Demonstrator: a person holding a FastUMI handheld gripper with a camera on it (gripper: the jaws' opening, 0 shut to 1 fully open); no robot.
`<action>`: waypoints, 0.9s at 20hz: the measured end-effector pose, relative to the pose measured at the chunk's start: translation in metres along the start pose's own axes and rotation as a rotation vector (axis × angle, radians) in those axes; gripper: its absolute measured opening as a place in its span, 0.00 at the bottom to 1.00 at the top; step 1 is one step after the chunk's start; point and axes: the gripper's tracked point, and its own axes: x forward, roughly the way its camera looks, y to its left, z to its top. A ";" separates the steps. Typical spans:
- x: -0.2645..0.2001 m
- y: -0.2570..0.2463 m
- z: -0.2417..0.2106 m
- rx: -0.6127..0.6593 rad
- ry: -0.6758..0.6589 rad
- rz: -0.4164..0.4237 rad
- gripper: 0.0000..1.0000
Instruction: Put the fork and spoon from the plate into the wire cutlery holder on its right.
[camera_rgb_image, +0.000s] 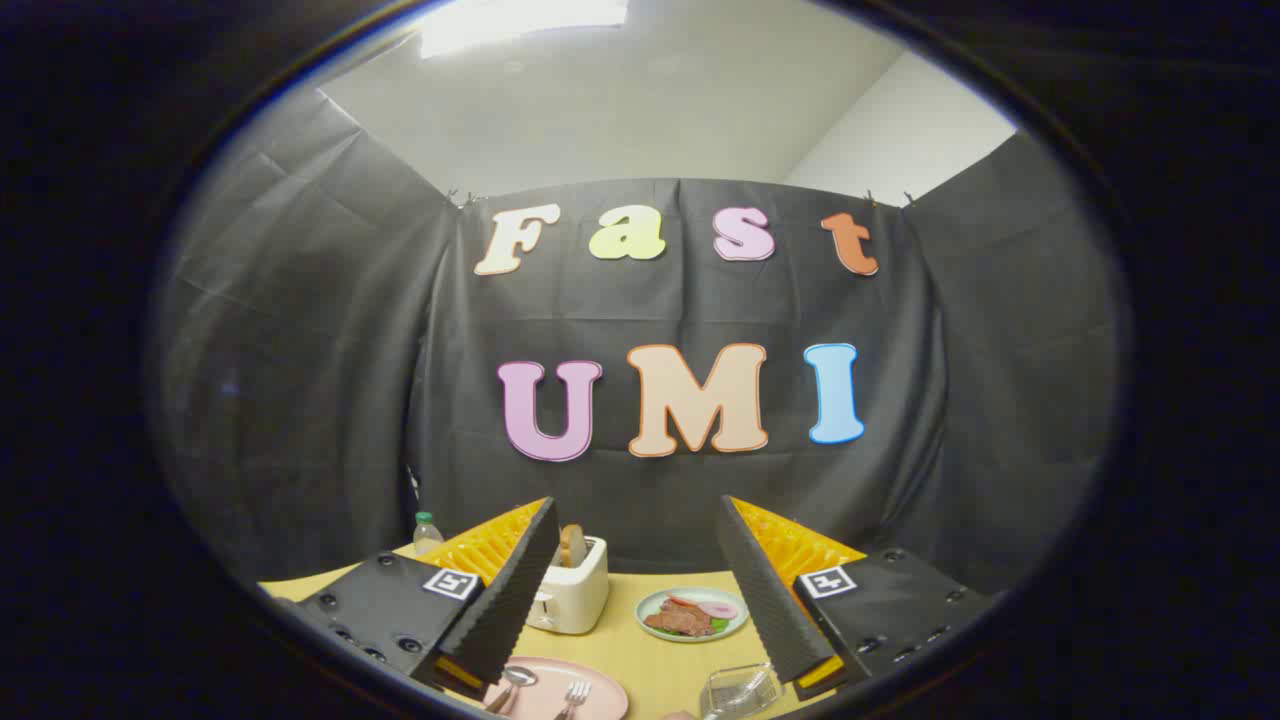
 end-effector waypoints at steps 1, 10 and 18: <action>0.000 0.001 -0.001 0.003 0.000 0.003 1.00; 0.002 -0.002 -0.004 -0.027 0.003 -0.004 1.00; 0.011 0.013 -0.005 0.019 0.010 0.024 1.00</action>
